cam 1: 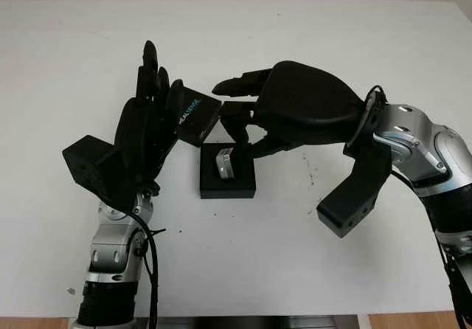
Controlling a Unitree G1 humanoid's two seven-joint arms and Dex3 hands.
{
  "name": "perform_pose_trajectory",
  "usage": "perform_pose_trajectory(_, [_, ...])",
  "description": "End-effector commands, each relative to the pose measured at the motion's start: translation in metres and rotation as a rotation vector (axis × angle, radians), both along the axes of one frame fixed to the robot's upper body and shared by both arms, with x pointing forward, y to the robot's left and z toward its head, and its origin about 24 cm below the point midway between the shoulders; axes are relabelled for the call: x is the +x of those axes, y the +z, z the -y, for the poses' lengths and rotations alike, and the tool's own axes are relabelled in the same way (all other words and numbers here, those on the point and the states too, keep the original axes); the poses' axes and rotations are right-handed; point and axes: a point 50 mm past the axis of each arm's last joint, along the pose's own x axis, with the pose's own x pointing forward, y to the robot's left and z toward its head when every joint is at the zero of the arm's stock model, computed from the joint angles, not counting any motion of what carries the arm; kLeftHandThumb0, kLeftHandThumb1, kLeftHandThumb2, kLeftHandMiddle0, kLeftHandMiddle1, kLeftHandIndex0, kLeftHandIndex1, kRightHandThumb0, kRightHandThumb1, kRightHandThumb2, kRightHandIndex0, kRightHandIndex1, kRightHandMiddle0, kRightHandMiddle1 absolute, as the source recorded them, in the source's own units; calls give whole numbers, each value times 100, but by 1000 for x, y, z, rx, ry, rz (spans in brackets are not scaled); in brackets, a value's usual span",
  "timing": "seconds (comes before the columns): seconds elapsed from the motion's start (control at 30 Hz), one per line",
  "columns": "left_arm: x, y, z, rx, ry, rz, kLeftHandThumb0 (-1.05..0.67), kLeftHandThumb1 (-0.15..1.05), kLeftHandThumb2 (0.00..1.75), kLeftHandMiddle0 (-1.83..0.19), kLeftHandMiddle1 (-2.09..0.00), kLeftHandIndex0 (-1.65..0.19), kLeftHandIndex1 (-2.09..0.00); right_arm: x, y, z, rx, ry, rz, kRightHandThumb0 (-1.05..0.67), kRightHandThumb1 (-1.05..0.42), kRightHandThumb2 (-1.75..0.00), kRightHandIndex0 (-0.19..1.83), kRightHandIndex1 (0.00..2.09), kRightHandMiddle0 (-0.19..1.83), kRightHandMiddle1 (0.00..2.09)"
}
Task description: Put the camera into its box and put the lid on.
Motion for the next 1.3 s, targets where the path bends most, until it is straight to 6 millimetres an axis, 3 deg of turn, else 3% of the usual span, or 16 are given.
perform_pose_trajectory(0.0, [-2, 0, 1, 3, 1, 7, -80, 105, 45, 19, 0, 19, 0, 0, -2, 0, 9, 13, -12, -58, -105, -8, 51, 4, 16, 140])
perform_pose_trajectory(0.13, [-3, 0, 2, 2, 1, 8, -79, 105, 47, 19, 0, 19, 0, 3, -4, 3, 29, 2, -39, -59, -104, -7, 49, 3, 12, 124])
perform_pose_trajectory(0.23, [-3, 0, 1, -2, 10, 14, -79, 105, 46, 19, 0, 19, 0, 9, -4, 14, 122, -19, -78, -55, -99, -5, 53, 5, 22, 107])
perform_pose_trajectory(0.37, [-4, 1, -1, 4, 27, 19, -81, 105, 44, 19, 0, 19, 0, 19, -7, 33, 210, -65, -157, -50, -94, -5, 57, 8, 30, 102])
perform_pose_trajectory(0.77, [-7, 1, -6, 13, 34, 14, -81, 105, 45, 19, 0, 19, 0, 13, -18, 62, 315, -130, -295, -42, -100, -6, 59, 10, 41, 117])
perform_pose_trajectory(1.27, [-8, 3, -5, 20, 37, 24, -79, 105, 46, 19, 0, 19, 0, -4, -40, 63, 347, -40, -436, -54, -105, -20, 43, 2, 33, 121])
